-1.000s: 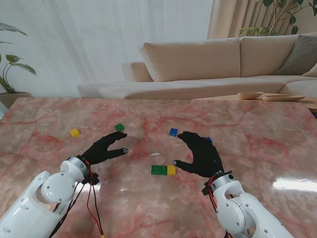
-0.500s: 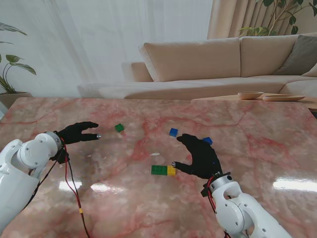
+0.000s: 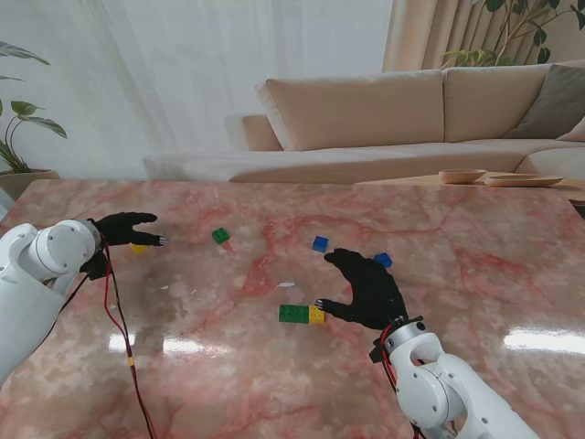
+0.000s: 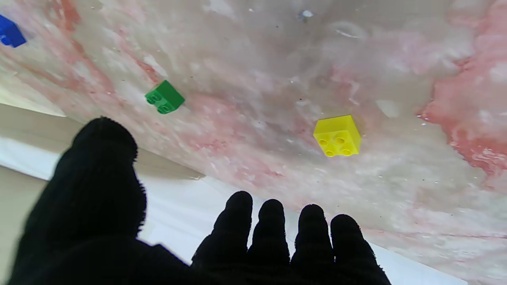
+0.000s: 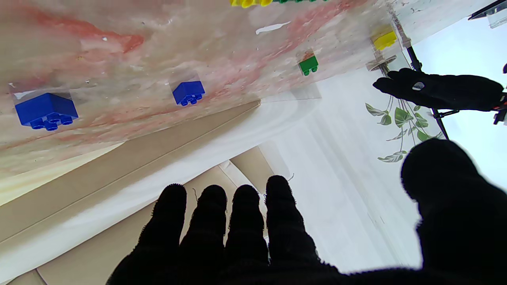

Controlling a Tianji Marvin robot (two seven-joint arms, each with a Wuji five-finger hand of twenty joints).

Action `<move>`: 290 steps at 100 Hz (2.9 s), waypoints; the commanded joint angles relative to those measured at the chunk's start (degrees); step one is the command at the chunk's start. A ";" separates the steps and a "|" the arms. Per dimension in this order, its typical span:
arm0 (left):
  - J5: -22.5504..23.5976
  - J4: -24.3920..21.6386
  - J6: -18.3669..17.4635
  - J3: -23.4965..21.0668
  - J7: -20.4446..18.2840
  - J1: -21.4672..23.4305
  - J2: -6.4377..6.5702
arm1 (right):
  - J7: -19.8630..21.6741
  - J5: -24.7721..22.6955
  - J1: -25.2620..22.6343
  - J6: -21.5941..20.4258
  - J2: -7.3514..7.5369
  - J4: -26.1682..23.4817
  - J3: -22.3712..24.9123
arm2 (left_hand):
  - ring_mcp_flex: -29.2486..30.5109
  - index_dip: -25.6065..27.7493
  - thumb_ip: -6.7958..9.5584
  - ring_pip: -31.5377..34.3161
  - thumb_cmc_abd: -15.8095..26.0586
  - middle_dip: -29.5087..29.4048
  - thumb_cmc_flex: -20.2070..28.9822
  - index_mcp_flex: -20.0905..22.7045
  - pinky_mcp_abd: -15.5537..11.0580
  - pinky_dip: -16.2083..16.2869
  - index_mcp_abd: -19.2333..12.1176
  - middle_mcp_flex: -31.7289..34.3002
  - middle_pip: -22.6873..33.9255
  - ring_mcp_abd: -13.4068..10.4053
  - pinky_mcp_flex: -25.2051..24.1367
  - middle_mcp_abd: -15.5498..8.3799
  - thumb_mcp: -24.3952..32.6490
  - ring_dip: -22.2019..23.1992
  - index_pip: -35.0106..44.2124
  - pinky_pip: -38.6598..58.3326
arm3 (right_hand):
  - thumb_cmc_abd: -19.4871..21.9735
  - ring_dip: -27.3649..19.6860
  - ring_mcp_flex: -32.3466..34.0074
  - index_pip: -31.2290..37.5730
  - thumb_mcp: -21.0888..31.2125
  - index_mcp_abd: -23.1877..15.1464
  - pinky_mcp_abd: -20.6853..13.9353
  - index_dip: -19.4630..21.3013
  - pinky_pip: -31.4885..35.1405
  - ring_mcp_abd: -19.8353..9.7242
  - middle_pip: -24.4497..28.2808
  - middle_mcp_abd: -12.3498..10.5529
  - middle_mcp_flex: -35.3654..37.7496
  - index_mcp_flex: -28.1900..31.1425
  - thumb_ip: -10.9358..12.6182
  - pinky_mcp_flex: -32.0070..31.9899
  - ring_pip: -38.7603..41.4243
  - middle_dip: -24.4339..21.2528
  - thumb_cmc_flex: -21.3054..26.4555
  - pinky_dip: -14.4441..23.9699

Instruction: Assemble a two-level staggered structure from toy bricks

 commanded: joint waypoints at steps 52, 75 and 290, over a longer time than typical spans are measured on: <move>5.33 9.25 4.43 7.61 1.27 -6.35 0.37 | 2.66 0.54 -0.99 0.31 0.20 -0.97 0.26 | -4.02 -1.24 -3.45 -5.31 -5.64 3.80 -3.15 -6.54 1.11 -4.41 7.96 -5.85 -7.53 3.12 -0.62 5.80 12.80 -2.23 -7.47 -7.09 | 0.12 0.50 -0.75 0.70 0.81 -1.30 -0.80 -0.78 0.07 -1.67 -0.78 -1.25 0.56 1.82 2.02 -1.07 0.05 0.53 -1.00 -1.22; 4.38 14.13 5.08 11.10 3.61 -8.69 0.00 | 3.57 0.64 -1.17 0.09 0.34 -1.29 0.24 | -4.17 -1.70 -3.66 -5.05 -5.37 3.74 -3.41 -6.65 1.66 -4.65 9.33 -5.99 -7.60 3.96 -0.76 7.00 15.09 -2.13 -8.04 -6.83 | 0.10 0.74 -0.51 0.79 0.81 -1.39 -0.60 -0.89 0.32 -1.61 -0.70 -1.36 0.81 1.94 2.00 -1.01 0.27 0.80 -0.93 -1.06; -4.00 42.88 -4.24 37.80 25.31 -19.70 -4.66 | 5.84 1.82 -0.82 -0.84 0.63 -1.08 -0.22 | -0.78 43.62 -7.44 9.19 -8.81 15.82 6.40 -1.54 3.44 15.15 -10.55 1.57 16.59 3.67 -2.42 2.68 38.77 11.30 55.23 3.98 | -0.58 1.25 -0.11 1.09 0.91 -3.20 -0.29 -1.70 0.79 -1.28 1.95 -1.45 2.01 2.83 1.62 -0.73 0.59 1.05 0.69 -0.57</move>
